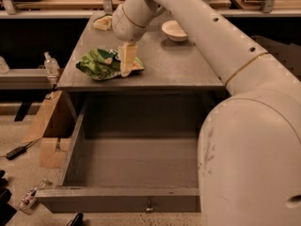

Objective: Place green rice chip bag into top drawer

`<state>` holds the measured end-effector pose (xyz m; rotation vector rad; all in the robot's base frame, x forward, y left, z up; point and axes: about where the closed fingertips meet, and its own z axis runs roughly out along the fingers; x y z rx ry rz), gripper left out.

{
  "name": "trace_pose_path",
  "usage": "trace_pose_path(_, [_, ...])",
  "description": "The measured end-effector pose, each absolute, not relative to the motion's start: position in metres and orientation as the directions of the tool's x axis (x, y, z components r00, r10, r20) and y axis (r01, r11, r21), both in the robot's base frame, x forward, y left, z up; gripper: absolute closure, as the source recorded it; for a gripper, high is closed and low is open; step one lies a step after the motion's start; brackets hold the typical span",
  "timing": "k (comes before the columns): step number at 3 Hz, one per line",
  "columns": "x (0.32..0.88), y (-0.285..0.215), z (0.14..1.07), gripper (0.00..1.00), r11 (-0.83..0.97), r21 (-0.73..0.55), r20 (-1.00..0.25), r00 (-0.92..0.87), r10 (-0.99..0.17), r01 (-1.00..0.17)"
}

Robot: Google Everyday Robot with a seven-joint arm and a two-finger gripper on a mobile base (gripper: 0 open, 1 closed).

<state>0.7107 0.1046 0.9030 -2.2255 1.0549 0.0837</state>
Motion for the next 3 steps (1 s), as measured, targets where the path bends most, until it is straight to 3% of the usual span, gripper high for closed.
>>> trace_pose_path(1, [0.702, 0.126, 0.895, 0.0, -0.491, -0.481, -0.361, 0.674, -0.645, -0.727])
trace_pose_path(3, [0.696, 0.151, 0.88, 0.5, -0.545, -0.388, -0.367, 0.667, -0.648, -0.743])
